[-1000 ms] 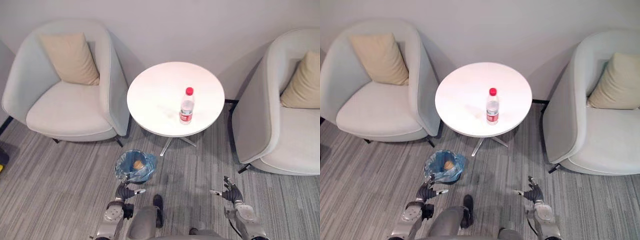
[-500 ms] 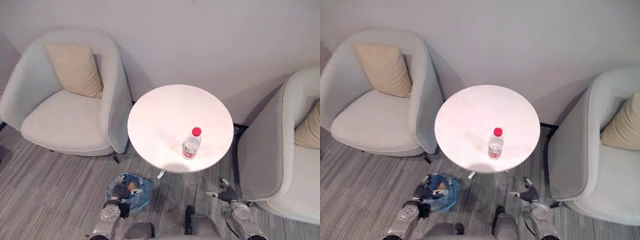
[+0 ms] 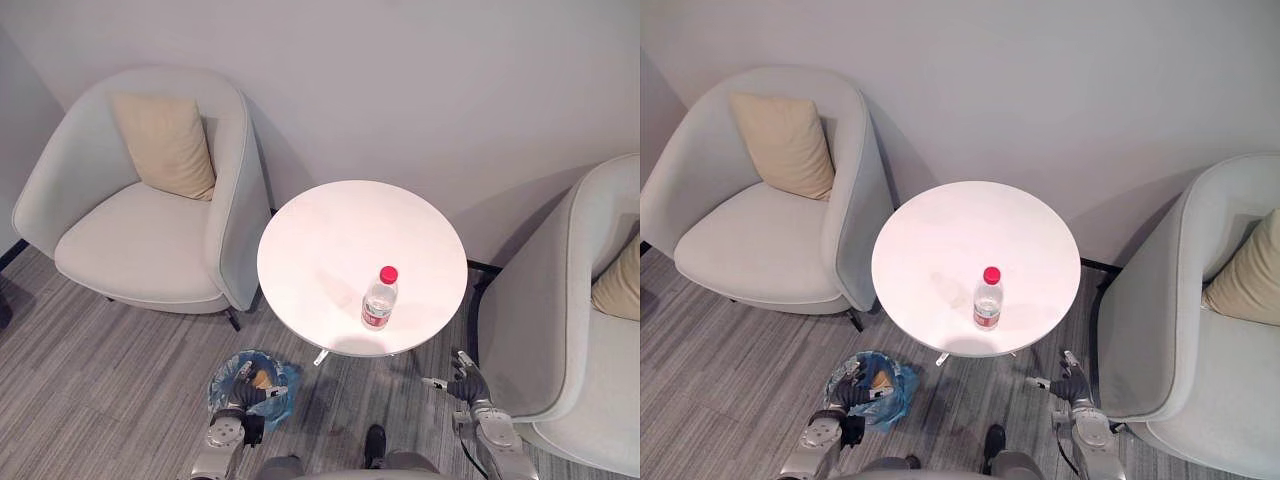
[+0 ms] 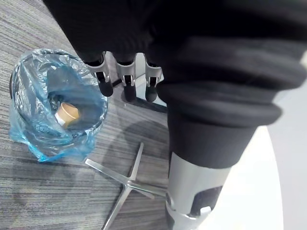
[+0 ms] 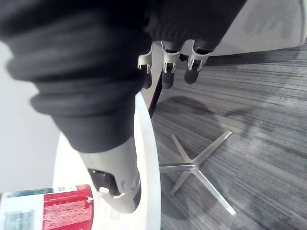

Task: Gather rubbish on tea table into small bin, then transfer packed bag to large trash can.

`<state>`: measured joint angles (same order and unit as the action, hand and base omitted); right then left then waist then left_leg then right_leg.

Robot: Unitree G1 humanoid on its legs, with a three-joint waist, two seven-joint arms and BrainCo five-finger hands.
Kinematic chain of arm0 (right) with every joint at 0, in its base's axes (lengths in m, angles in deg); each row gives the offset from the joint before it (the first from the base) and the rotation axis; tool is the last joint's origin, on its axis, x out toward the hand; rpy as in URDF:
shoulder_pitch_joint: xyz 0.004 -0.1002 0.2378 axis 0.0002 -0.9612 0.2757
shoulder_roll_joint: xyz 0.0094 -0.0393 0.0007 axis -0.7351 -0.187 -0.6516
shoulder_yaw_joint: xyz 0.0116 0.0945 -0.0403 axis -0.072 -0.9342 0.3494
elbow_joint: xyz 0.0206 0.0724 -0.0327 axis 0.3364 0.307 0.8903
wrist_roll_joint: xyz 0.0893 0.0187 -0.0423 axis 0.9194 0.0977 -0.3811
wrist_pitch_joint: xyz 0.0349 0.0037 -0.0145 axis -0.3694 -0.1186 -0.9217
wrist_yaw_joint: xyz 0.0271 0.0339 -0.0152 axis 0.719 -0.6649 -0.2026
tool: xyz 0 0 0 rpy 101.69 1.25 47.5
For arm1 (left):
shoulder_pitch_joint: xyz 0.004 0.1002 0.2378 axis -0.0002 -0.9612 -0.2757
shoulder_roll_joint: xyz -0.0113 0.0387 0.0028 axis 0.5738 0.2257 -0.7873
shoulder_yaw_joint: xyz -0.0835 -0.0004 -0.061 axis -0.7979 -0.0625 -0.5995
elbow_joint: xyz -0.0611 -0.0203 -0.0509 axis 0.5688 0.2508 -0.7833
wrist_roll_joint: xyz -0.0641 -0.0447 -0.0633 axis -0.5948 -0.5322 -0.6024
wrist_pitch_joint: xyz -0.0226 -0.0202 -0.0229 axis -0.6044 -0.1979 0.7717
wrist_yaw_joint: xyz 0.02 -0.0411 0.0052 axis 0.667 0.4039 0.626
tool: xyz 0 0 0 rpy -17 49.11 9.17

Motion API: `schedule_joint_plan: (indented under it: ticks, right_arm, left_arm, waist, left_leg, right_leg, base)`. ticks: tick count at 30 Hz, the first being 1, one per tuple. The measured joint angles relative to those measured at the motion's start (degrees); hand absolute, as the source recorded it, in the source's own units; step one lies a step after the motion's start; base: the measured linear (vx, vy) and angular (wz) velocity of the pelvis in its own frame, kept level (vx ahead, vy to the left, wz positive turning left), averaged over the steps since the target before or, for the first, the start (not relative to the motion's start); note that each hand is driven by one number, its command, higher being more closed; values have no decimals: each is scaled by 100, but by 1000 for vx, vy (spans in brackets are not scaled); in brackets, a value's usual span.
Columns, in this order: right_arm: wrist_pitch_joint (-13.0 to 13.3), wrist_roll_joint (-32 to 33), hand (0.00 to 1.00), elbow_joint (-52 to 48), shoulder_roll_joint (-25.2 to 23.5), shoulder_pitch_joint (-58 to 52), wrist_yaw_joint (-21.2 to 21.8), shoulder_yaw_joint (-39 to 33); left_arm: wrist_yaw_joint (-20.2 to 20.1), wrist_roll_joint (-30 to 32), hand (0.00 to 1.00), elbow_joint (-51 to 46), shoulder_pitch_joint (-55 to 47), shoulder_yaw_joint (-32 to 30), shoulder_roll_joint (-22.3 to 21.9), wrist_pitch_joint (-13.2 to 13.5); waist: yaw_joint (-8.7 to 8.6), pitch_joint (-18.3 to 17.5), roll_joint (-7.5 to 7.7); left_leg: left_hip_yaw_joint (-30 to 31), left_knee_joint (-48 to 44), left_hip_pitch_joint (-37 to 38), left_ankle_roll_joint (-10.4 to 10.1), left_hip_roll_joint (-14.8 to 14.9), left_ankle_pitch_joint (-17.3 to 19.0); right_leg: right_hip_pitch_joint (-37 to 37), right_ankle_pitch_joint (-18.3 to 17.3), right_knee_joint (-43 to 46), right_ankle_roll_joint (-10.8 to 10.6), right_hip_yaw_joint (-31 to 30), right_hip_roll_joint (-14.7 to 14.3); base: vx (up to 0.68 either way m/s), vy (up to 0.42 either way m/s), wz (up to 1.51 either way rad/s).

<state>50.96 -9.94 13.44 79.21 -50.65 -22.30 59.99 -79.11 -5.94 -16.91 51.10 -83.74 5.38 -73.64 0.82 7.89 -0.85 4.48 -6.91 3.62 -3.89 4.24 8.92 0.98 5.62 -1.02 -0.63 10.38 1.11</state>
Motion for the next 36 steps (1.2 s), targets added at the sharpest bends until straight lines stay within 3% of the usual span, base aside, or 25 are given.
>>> schedule_joint_plan:
  ticks: [8,12,31,36]
  right_arm:
    - [23,-459,0,-1153,72,-127,-98,-6]
    - [181,-589,0,-1393,217,-63,-89,55]
    - [214,-630,0,-1344,575,603,30,749]
    - [212,-624,0,-891,552,879,23,780]
  left_arm:
    - [-89,11,0,-7,-10,181,-3,0]
    - [-112,11,0,-11,-27,188,13,1]
    - [-131,12,0,-12,-265,195,120,7]
    - [-134,9,0,-11,-353,194,123,12]
  waist:
    - [-5,-44,30]
    - [-2,-88,84]
    - [12,-132,97]
    - [38,-129,92]
  left_leg:
    - [12,104,9,-28,11,-71]
    - [11,144,17,-28,5,-71]
    - [351,275,-73,-20,-33,-156]
    - [424,318,-107,-19,-38,-179]
  right_leg:
    - [-14,60,-123,-30,2,-8]
    - [-13,58,-142,-33,-1,-8]
    - [-162,110,-465,-31,357,7]
    - [-150,122,-471,-14,396,16]
  base:
    - [-29,-6,0]
    - [0,0,0]
    - [18,13,10]
    - [-52,4,4]
